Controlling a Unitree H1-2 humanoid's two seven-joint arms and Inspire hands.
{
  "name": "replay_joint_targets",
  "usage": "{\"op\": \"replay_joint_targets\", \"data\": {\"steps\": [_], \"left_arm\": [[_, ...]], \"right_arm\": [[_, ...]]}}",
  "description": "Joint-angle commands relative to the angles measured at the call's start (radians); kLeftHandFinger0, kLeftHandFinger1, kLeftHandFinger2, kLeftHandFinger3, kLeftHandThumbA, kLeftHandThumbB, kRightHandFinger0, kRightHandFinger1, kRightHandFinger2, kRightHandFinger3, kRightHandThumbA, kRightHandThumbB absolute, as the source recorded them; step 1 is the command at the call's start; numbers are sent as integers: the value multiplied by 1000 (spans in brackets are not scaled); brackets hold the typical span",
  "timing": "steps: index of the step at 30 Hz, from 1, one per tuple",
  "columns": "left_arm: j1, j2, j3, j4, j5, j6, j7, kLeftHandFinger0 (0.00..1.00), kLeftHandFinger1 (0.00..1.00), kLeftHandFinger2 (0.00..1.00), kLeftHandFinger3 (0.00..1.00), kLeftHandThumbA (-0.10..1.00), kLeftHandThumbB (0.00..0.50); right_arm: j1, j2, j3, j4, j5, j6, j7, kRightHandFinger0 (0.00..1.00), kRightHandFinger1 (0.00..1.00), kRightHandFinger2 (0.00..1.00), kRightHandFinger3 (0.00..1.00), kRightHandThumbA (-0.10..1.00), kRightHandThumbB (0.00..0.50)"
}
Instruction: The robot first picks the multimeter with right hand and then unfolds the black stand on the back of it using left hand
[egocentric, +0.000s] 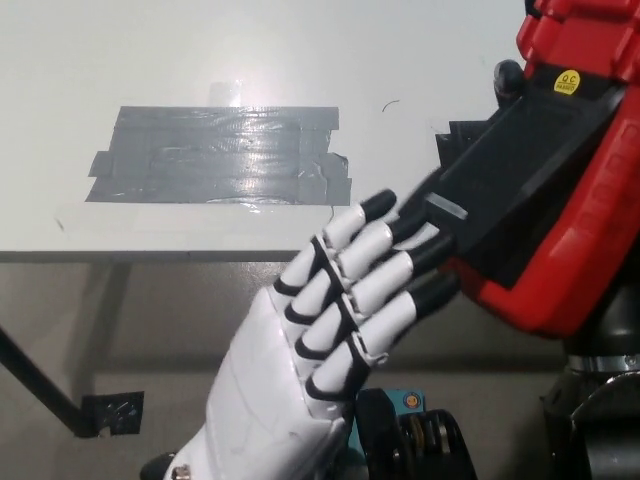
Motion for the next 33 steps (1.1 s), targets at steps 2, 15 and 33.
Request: {"op": "replay_joint_targets", "data": {"steps": [2, 15, 33], "left_arm": [[12, 18, -46, 18, 111, -27, 147, 1000, 935, 1000, 1000, 1000, 301], [24, 7, -54, 35, 99, -27, 195, 1000, 890, 1000, 1000, 1000, 348], [-37, -9, 1, -40, -70, -4, 111, 1000, 970, 1000, 1000, 1000, 488]], "right_arm": [[-54, 48, 12, -33, 9, -66, -35, 0, 297, 802, 548, -100, 79], [-27, 61, 62, -13, -33, -106, -3, 0, 378, 813, 413, -100, 75], [15, 43, 94, -6, -55, -129, 6, 0, 386, 801, 983, -100, 74]]}}
